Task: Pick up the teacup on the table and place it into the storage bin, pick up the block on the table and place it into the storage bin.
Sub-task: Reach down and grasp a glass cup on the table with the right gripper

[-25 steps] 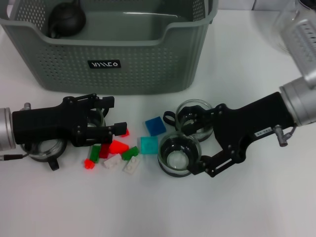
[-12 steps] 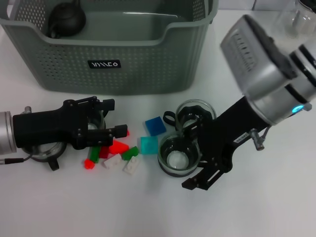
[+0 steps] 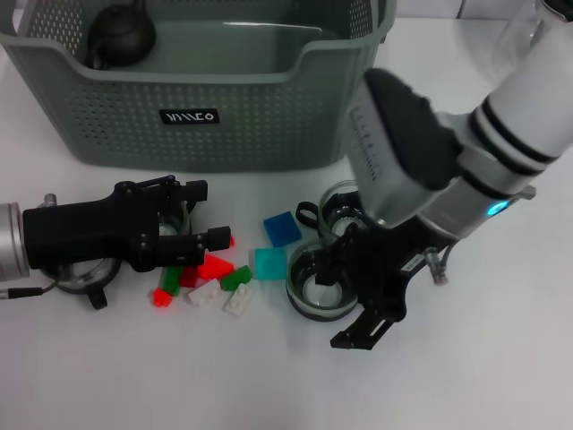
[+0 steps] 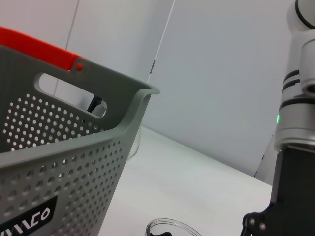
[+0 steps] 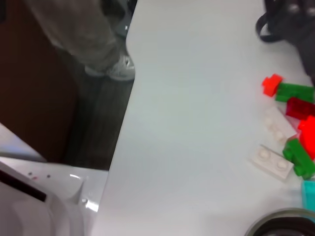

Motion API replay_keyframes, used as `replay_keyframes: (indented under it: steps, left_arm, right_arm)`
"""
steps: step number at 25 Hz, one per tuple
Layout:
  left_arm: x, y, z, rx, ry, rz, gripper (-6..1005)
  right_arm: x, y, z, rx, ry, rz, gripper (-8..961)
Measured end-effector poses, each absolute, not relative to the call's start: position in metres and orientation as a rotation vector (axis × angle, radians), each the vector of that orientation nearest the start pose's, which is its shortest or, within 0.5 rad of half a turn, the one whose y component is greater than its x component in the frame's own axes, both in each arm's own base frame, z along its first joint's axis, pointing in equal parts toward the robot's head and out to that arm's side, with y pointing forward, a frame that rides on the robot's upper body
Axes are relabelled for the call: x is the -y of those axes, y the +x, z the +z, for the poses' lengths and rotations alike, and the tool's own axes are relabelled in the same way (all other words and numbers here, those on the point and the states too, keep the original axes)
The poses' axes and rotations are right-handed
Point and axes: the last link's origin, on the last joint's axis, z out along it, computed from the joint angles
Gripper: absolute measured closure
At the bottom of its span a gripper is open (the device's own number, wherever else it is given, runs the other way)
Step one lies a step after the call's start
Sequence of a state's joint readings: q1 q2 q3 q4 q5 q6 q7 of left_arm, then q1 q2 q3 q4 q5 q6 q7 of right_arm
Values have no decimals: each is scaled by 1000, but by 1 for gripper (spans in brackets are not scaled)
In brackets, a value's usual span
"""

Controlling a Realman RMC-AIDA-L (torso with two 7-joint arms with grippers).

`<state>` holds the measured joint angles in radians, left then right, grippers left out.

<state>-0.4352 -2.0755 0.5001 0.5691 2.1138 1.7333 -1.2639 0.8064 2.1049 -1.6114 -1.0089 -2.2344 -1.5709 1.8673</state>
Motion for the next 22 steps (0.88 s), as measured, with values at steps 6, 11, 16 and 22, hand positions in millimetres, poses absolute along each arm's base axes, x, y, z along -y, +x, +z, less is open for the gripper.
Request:
replay_keyframes:
  steps: [6,11,16,22]
  left_arm:
    - [-276,-296,0,716,-2725,-839,139]
    - [-275,-296,0,712,-2728,-835,139]
    - [-275,-296,0,712,-2728,-834,140]
    - [-275,-297,-1,716,-2725,-827,140]
  right_arm:
    - [-315,128,-101,155,-3293,-572,101]
    - [-317,129,-108,199,-3256,-595,146]
    - [-315,130,-112,233,-3241,-613,187]
    - [-316,132,-115,224,-3231,-610,272]
